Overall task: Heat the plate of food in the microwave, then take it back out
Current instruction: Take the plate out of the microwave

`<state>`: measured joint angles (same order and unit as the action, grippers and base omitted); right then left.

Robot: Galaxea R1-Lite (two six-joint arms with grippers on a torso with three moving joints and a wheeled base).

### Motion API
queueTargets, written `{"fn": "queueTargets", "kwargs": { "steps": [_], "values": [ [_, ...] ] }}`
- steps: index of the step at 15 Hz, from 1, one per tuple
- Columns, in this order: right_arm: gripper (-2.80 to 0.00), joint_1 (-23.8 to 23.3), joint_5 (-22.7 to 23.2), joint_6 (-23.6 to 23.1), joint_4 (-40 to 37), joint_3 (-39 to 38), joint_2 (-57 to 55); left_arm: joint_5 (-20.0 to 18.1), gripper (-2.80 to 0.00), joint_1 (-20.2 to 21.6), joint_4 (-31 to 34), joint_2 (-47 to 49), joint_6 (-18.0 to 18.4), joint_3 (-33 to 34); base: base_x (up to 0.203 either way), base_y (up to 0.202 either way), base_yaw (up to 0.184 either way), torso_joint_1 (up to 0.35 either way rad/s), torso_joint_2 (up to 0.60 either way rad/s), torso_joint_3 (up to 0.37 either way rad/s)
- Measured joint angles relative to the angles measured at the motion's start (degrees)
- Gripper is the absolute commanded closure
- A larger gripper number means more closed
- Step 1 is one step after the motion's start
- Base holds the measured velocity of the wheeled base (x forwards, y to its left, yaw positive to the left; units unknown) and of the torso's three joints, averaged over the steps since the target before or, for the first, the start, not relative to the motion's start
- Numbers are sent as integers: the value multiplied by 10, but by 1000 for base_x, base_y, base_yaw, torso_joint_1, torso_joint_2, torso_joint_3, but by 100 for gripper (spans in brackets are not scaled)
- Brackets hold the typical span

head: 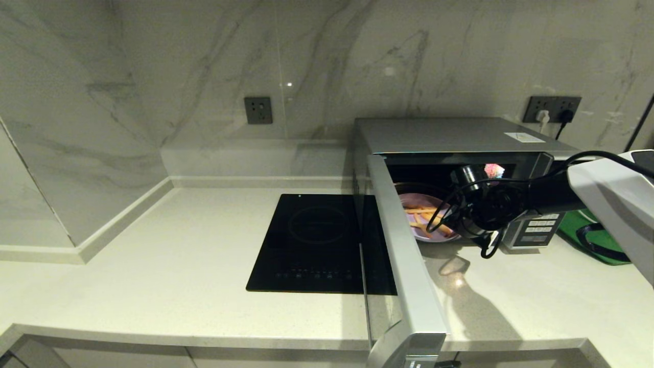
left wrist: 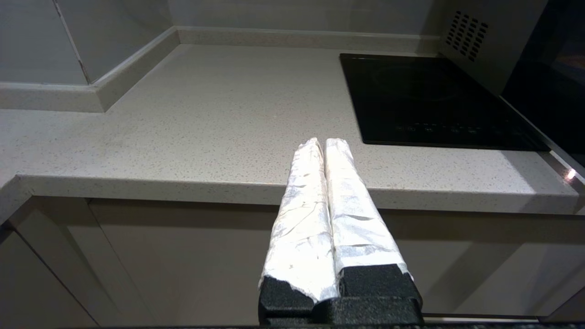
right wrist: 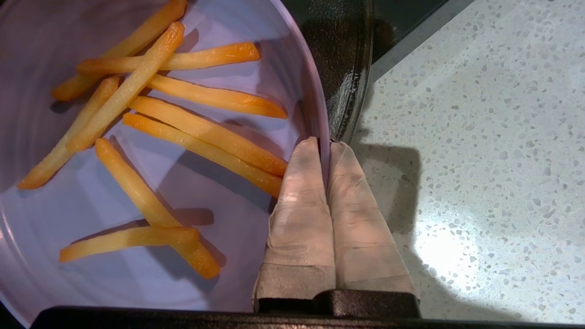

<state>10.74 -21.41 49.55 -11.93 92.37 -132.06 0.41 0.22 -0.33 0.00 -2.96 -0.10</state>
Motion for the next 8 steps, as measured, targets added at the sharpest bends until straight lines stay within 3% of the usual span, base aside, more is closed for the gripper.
{"fn": "queueTargets", "kwargs": {
  "steps": [8],
  "values": [
    [0, -4, 2, 0, -12, 42, 10, 0, 0, 0, 0, 0, 0, 0, 0, 0, 0, 0, 0, 0]
  ]
}}
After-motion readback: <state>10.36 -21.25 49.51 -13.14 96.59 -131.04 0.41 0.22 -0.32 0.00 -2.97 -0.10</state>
